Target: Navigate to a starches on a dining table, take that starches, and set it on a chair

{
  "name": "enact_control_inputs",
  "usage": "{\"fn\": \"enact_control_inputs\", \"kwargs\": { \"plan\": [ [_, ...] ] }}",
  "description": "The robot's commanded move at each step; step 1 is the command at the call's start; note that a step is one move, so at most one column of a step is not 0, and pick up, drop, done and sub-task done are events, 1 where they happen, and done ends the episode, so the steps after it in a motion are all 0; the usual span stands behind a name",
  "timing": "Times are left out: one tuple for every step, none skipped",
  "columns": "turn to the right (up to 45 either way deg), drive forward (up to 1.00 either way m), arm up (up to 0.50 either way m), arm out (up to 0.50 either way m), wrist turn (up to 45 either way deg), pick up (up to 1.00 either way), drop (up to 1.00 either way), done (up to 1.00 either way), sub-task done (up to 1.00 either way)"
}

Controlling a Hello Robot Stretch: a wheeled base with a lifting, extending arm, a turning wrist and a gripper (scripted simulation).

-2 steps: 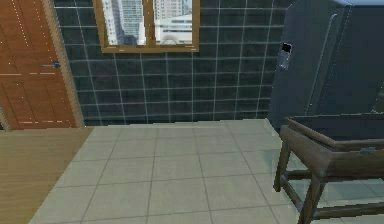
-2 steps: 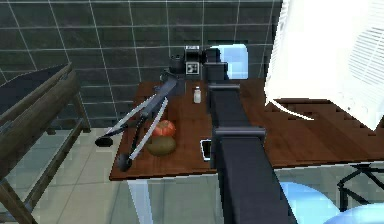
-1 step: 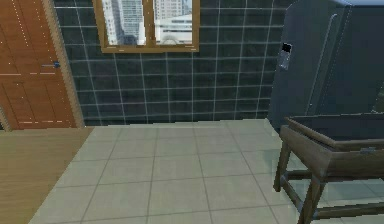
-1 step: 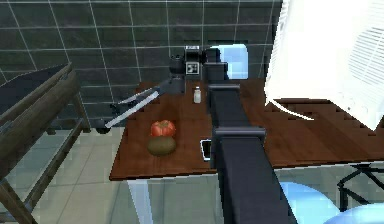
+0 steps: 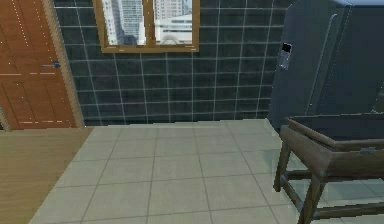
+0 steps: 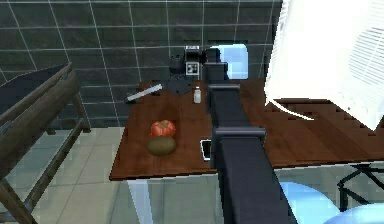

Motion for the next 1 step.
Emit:
{"fn": "enact_control_inputs", "kwargs": {
  "plan": [
    [0.0,0.0,0.0,0.0,15.0,0.0,0.0,0.0,0.0]
  ]
}}
